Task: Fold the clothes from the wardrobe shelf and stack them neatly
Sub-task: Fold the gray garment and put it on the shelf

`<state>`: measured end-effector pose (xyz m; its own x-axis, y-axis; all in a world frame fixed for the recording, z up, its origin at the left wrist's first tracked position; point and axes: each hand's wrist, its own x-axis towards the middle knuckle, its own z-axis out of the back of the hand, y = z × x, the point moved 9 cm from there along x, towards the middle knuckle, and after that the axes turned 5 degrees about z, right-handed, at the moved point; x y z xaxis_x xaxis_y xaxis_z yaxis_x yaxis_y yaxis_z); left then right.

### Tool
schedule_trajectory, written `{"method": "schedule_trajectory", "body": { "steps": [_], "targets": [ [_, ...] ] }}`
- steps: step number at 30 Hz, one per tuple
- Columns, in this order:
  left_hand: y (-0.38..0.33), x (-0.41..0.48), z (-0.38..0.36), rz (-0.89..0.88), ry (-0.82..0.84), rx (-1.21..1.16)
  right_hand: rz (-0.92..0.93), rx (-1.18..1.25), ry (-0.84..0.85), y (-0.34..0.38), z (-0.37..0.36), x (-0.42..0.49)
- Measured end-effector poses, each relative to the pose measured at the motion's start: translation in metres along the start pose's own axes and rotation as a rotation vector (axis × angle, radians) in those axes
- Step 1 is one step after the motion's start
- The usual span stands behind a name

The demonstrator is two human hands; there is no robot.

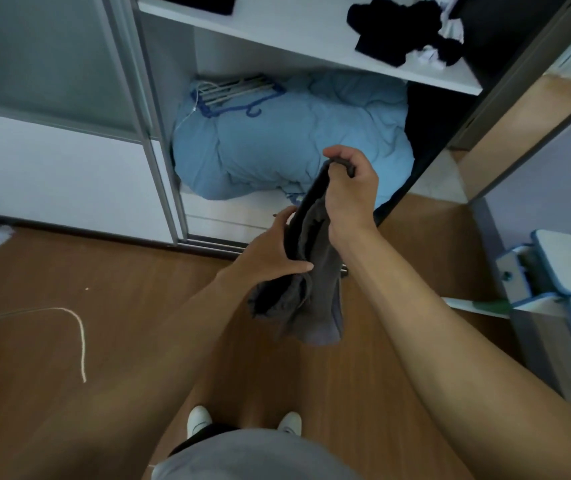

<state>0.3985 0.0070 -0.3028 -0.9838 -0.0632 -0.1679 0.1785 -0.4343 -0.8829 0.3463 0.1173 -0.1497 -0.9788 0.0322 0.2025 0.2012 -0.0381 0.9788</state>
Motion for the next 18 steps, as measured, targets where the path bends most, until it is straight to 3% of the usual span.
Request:
{"method": "schedule_trajectory", "body": {
  "steps": [3, 5, 11, 18],
  "targets": [
    [-0.001, 0.004, -0.008, 0.033, -0.086, 0.119, -0.016, -0.062, 0.029, 0.000, 0.006, 0.004],
    [0.002, 0.007, -0.016, 0.079, -0.090, 0.075, -0.006, -0.148, 0.085, 0.003, 0.006, 0.004],
    [0.021, 0.010, -0.014, 0.132, -0.076, 0.087, 0.106, -0.503, 0.404, 0.014, 0.003, 0.005],
    [0.019, -0.001, 0.013, -0.014, 0.041, 0.263, 0.083, -0.525, 0.406, 0.004, 0.016, 0.010]
  ]
}}
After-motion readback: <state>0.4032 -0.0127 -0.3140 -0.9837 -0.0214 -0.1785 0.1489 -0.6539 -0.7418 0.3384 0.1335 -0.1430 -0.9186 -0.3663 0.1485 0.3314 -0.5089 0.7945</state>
